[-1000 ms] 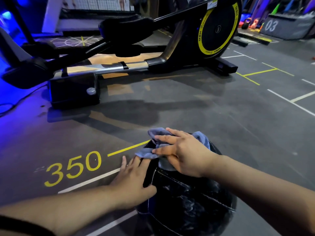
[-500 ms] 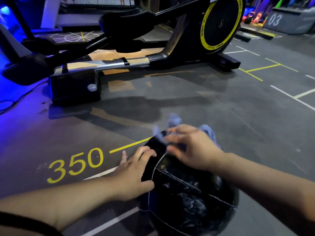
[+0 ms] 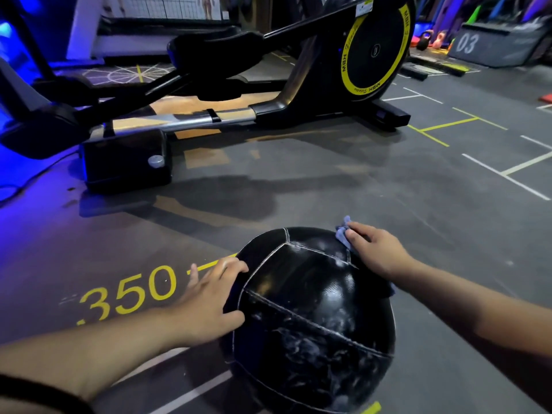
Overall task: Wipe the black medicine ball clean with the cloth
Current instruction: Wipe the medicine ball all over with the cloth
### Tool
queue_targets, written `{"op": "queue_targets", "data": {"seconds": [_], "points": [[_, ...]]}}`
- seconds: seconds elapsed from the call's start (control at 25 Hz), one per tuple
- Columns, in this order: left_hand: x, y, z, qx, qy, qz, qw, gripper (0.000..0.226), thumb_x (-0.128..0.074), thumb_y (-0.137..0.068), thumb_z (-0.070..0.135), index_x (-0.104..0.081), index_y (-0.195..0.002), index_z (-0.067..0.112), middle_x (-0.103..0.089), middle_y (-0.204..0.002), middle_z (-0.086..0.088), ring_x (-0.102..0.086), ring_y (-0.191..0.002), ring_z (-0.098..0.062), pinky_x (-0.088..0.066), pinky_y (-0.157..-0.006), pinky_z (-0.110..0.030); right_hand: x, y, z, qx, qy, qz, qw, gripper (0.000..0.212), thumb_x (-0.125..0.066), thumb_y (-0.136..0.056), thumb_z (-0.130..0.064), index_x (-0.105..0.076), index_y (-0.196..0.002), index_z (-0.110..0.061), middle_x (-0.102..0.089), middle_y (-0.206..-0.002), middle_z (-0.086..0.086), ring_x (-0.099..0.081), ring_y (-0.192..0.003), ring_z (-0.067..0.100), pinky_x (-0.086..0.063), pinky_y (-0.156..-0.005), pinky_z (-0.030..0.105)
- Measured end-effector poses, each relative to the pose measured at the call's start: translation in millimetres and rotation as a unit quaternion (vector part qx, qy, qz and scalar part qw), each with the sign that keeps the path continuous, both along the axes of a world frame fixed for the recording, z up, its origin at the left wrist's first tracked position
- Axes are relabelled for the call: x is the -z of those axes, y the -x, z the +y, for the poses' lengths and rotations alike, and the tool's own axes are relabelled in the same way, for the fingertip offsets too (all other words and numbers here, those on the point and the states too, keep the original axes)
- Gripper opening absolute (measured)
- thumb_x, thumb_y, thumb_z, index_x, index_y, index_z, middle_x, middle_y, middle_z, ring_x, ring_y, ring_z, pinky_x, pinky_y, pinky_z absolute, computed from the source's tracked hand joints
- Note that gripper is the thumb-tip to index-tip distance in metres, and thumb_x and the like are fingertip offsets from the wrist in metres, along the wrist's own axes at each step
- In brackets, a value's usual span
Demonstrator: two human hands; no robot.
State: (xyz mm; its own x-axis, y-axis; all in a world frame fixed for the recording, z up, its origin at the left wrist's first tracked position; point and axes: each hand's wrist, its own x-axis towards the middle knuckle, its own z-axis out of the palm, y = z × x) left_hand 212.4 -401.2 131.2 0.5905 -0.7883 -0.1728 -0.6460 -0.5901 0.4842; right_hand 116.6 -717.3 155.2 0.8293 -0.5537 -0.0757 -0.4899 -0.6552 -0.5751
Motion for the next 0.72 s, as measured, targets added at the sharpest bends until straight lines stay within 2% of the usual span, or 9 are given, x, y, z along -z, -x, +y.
{"op": "queue_targets", "data": {"seconds": [0.04, 0.12, 0.2, 0.28, 0.32, 0.4, 0.56, 0.64, 0.72], "points": [[1.6, -1.0, 3.1, 0.0, -0.007, -0.012, 1.0, 0.068, -0.052, -0.075, 0.033, -0.021, -0.135, 0.033, -0.015, -0.134, 0.02, -0.027, -0.135, -0.012, 0.011, -0.118, -0.054, -1.6, 4.6, 13.5, -0.012, 0.027, -0.061, 0.998, 0.032, -0.053, -0.098, -0.034, -0.065, -0.126, -0.024, -0.064, -0.132, -0.001, -0.055, -0.126, 0.018, -0.035, -0.101, 0.021], [1.2, 0.4, 3.7, 0.01, -0.023, -0.014, 1.0, 0.071, -0.049, -0.071, 0.035, -0.02, -0.136, 0.032, -0.013, -0.138, 0.018, -0.021, -0.138, -0.013, 0.012, -0.118, -0.052, -10.1, 9.7, 52.4, -0.136, 0.12, -0.179, 0.967, 0.028, -0.055, -0.094, -0.03, -0.07, -0.116, -0.021, -0.068, -0.123, -0.002, -0.058, -0.12, 0.017, -0.037, -0.101, 0.022], [-1.3, 8.3, -0.4, 0.043, 0.005, -0.057, 0.997, 0.073, -0.048, -0.07, 0.038, -0.025, -0.139, 0.033, -0.024, -0.147, 0.01, -0.023, -0.139, -0.013, 0.012, -0.119, -0.042, -14.5, 10.1, 96.3, -0.346, 0.185, -0.187, 0.9, 0.027, -0.058, -0.091, -0.03, -0.07, -0.115, -0.023, -0.067, -0.124, -0.003, -0.058, -0.119, 0.017, -0.04, -0.104, 0.032], [2.9, 8.8, -8.9, 0.106, 0.077, -0.142, 0.981, 0.059, -0.053, -0.068, 0.038, -0.039, -0.125, 0.041, -0.047, -0.135, 0.008, -0.038, -0.127, -0.01, -0.007, -0.122, -0.033, -4.7, 5.0, 123.8, -0.459, 0.238, -0.131, 0.846, 0.032, -0.055, -0.093, -0.035, -0.065, -0.122, -0.027, -0.062, -0.132, -0.003, -0.055, -0.123, 0.023, -0.04, -0.105, 0.041], [2.9, 6.9, -11.7, 0.102, 0.071, -0.135, 0.983, 0.058, -0.052, -0.068, 0.041, -0.038, -0.124, 0.043, -0.046, -0.136, 0.009, -0.037, -0.128, -0.011, -0.015, -0.121, -0.039, -2.9, 1.6, 123.7, -0.458, 0.255, -0.115, 0.844, 0.033, -0.052, -0.095, -0.038, -0.064, -0.124, -0.027, -0.06, -0.133, -0.002, -0.054, -0.123, 0.025, -0.041, -0.104, 0.043], [2.9, 3.4, -14.0, 0.036, 0.014, -0.06, 0.997, 0.075, -0.047, -0.069, 0.048, -0.023, -0.14, 0.039, -0.023, -0.15, 0.008, -0.02, -0.143, -0.017, -0.001, -0.12, -0.053, -1.2, -3.4, 102.5, -0.388, 0.267, -0.135, 0.872, 0.035, -0.053, -0.093, -0.038, -0.067, -0.121, -0.024, -0.064, -0.129, 0.001, -0.058, -0.118, 0.027, -0.043, -0.102, 0.043], [6.7, -0.4, -14.6, -0.009, 0.048, 0.017, 0.999, 0.066, -0.055, -0.074, 0.031, -0.023, -0.131, 0.038, -0.02, -0.134, 0.021, -0.028, -0.134, -0.009, 0.011, -0.119, -0.05, -15.6, 11.9, 43.4, -0.174, 0.215, -0.144, 0.95, 0.042, -0.047, -0.09, -0.046, -0.068, -0.12, -0.025, -0.066, -0.126, 0.003, -0.061, -0.117, 0.026, -0.044, -0.102, 0.034], [8.6, -1.0, -12.9, -0.015, 0.059, 0.027, 0.998, 0.07, -0.053, -0.07, 0.032, -0.022, -0.133, 0.038, -0.021, -0.132, 0.022, -0.027, -0.132, -0.006, 0.011, -0.119, -0.047, -9.5, 32.9, 48.8, -0.168, 0.233, -0.152, 0.946, 0.039, -0.049, -0.092, -0.041, -0.068, -0.12, -0.023, -0.065, -0.13, 0.006, -0.06, -0.117, 0.027, -0.042, -0.101, 0.033], [11.9, -3.0, -10.4, -0.032, 0.06, 0.038, 0.997, 0.073, -0.051, -0.067, 0.033, -0.021, -0.134, 0.035, -0.021, -0.13, 0.022, -0.028, -0.13, -0.005, 0.01, -0.119, -0.046, 1.7, 58.6, 72.7, -0.26, 0.309, -0.175, 0.898, 0.034, -0.054, -0.093, -0.032, -0.068, -0.122, -0.02, -0.06, -0.137, 0.011, -0.056, -0.119, 0.032, -0.04, -0.106, 0.041]]}}
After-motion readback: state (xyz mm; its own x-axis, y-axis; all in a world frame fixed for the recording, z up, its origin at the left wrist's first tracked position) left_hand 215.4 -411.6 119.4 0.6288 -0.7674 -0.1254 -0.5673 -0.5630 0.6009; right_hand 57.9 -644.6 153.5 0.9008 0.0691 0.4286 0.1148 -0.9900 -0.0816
